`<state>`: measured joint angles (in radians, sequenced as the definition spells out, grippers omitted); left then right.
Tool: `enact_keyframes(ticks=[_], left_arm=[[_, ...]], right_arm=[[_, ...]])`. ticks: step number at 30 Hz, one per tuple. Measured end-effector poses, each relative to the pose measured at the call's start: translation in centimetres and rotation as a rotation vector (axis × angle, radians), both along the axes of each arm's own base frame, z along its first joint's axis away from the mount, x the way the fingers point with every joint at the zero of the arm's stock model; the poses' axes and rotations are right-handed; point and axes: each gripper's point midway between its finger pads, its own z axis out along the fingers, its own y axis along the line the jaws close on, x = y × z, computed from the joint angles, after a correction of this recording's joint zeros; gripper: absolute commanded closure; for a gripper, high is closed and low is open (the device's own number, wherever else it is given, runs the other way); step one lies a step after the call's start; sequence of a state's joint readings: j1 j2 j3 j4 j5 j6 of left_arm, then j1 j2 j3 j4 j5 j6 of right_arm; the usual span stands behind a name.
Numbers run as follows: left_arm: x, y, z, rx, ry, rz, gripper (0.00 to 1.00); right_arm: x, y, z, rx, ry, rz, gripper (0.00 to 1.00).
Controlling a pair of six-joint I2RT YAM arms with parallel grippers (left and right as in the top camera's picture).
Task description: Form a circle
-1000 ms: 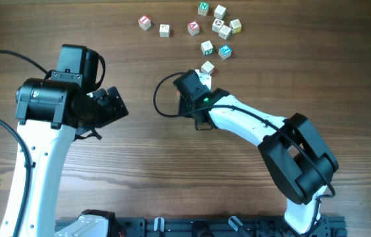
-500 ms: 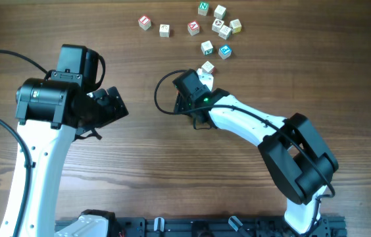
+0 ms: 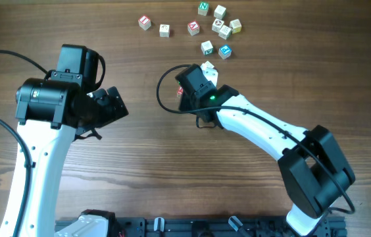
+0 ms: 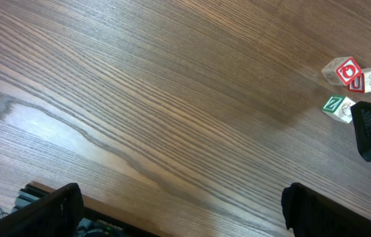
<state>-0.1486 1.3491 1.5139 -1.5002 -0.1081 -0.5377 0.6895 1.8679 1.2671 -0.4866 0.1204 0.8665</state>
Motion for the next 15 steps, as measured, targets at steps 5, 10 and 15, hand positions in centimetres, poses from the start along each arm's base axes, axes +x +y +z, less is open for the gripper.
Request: enact_keyframes(ticks=[5,10,15], left_arm=[[0.0,0.0,0.0,0.0,0.001,0.0,0.0],[0.0,0.0,0.0,0.0,0.0,0.0,0.0],[0.0,0.0,0.0,0.0,0.0,0.0,0.0]], right_arm=[[-0.6,-1.6,-0.6,-0.05,0.028,-0.08,0.95],[-0.4,-2.6,-2.6,-0.034,-0.017,-0.162,0.95],[-0.7,-4.0,-4.2,-0.031,-0.009,-0.209,0.95]])
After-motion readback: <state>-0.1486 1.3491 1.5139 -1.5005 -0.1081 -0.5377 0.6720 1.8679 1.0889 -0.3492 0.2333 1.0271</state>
